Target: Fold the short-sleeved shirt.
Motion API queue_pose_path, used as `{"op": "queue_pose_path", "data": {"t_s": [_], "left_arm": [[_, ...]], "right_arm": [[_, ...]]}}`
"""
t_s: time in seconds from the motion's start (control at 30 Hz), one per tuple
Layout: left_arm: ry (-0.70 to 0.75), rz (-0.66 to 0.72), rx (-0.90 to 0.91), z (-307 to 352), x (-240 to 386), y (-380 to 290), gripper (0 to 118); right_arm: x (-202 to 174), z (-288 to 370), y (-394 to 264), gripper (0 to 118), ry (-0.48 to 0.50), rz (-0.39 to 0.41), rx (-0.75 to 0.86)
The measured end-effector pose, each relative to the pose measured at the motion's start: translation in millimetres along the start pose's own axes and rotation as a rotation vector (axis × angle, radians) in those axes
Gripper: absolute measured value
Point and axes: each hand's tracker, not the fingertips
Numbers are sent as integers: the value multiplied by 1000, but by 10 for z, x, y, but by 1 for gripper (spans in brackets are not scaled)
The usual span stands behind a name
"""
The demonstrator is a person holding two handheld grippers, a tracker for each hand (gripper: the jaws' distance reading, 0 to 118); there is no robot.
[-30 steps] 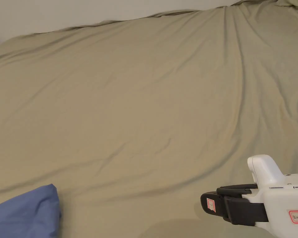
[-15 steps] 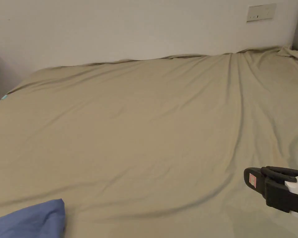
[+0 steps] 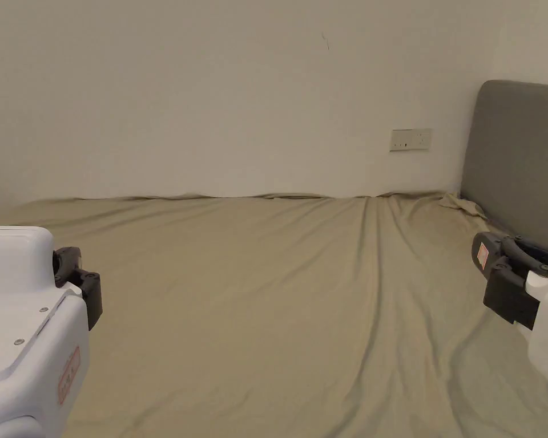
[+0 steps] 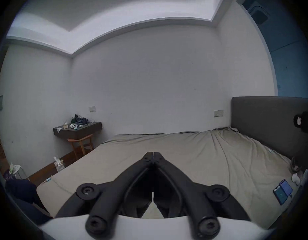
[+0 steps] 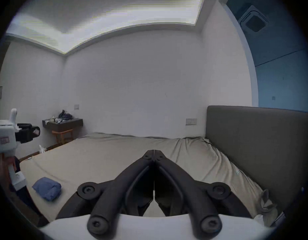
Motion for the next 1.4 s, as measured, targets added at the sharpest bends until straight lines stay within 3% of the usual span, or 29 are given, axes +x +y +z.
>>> {"op": "queue_pose_path", "data": {"t_s": [0.2,0.23,0.27,0.3,0.33,0.37,0.83,1.13,1.3,1.4], "left_arm": [[-66,53,4,-9,40,-18,1],[-74,49,5,-16,71,1,10],[-80,45,3,-24,76,2,43],[-95,45,0,-43,68,-7,75],[-125,44,-16,-62,72,-20,95],[-127,42,-11,-67,104,-16,99],[-181,72,18,-281,186,-11,114],[-143,79,32,-303,201,-5,115],[-47,-46,68,-265,290,-30,116],[-111,41,78,-239,237,-30,116]], "right_arm": [[-2,-88,-72,2,-39,18,23],[1,-103,-85,2,-46,23,26],[10,-120,-96,9,-53,28,28],[24,-140,-108,41,-59,30,30],[35,-183,-118,89,-63,28,23],[51,-234,-132,118,-69,27,2],[208,-392,-155,118,-146,45,46],[206,-392,-163,118,-109,40,20],[174,-384,-148,118,-112,58,18],[170,-377,-148,118,-80,35,16]]}}
